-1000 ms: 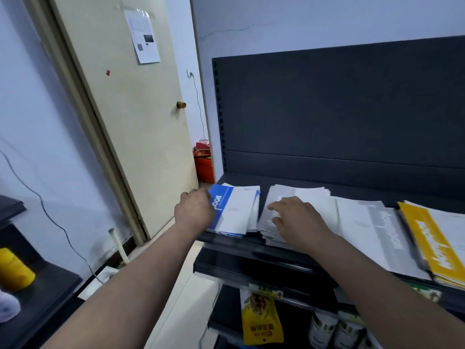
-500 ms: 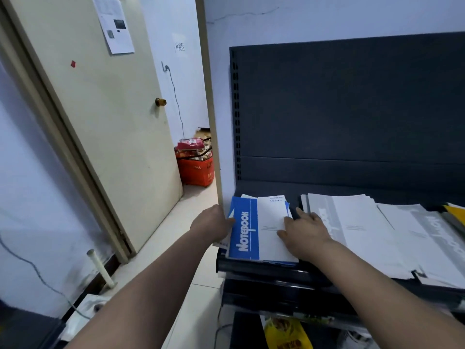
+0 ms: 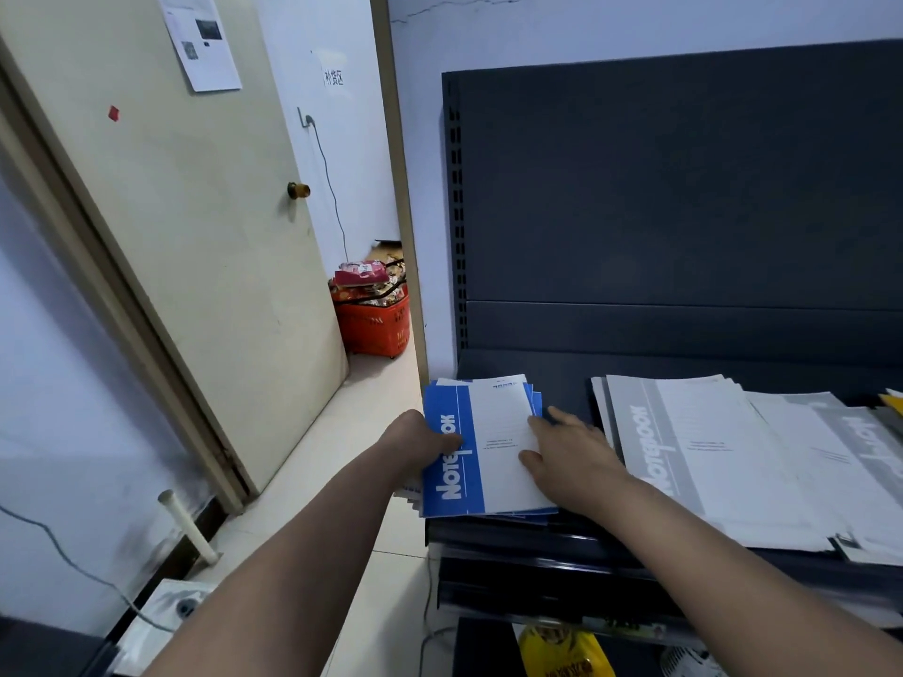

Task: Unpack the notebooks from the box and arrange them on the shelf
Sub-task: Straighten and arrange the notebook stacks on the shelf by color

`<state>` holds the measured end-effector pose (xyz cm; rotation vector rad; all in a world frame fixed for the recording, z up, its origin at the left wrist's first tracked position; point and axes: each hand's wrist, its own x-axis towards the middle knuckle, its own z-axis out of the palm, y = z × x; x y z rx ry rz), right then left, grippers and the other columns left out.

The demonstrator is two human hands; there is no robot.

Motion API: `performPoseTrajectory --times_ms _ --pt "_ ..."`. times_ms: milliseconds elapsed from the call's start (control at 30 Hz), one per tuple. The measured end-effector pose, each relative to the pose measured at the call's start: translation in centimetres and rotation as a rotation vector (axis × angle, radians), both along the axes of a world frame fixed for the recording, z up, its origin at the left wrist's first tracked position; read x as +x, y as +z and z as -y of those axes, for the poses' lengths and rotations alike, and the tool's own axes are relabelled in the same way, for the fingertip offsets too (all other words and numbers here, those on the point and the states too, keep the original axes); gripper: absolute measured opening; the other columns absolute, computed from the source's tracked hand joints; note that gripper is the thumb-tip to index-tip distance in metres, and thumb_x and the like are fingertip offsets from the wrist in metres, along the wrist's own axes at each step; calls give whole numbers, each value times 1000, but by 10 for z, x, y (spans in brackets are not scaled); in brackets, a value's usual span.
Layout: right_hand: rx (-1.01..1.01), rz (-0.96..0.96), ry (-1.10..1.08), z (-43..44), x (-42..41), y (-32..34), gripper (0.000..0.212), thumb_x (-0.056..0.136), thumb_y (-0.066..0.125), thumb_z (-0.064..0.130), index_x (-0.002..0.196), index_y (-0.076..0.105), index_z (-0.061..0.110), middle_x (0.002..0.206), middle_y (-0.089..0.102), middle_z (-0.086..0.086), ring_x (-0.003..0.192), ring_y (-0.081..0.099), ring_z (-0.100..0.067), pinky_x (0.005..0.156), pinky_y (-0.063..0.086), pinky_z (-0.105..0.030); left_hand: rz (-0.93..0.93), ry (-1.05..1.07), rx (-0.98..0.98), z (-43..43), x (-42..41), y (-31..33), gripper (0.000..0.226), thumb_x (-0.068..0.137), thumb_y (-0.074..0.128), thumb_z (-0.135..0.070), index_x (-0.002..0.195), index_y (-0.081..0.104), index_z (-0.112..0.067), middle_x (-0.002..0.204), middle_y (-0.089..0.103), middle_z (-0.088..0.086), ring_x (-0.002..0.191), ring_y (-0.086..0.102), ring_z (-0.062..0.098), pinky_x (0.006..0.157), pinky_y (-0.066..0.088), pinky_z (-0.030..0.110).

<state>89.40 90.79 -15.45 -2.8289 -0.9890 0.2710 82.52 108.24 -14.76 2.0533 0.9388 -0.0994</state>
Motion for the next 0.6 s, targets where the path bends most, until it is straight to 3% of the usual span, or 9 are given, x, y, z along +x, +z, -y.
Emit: performPoseTrajectory --times_ms 200,367,433,500,600 --pt "118 -110 75 -2 -11 13 42 101 36 22 142 36 12 154 27 -5 142 24 -21 114 23 -36 47 105 -128 -6 -3 5 38 84 74 -21 101 42 -12 105 59 5 94 62 22 79 49 33" --pt "109 -174 96 -11 -10 6 49 98 40 24 145 31 15 152 32 -5 147 12 -20 116 24 -41 126 191 -209 -11 -12 4 36 85 73 -12 102 42 -13 102 58 7 87 61 22 73 50 38" --pt "168 -251 85 -13 -8 4 49 95 43 25 142 32 20 144 42 -3 140 30 -22 110 34 -43 194 218 -236 -11 -16 5 35 85 72 -10 105 44 -13 103 61 7 85 63 23 70 52 42" --pt "295 -311 45 -14 -9 7 54 95 46 23 144 25 21 140 44 0 126 45 -20 102 42 -36 295 187 -220 -11 -17 7 36 83 72 -9 110 48 -15 106 65 7 89 67 24 75 56 45" --pt "496 -399 -85 -13 -8 13 71 98 48 19 150 1 15 140 43 -2 121 50 -21 94 43 -29 448 112 -173 -5 -19 15 36 83 71 -11 112 51 -20 106 68 3 90 69 24 84 57 48"
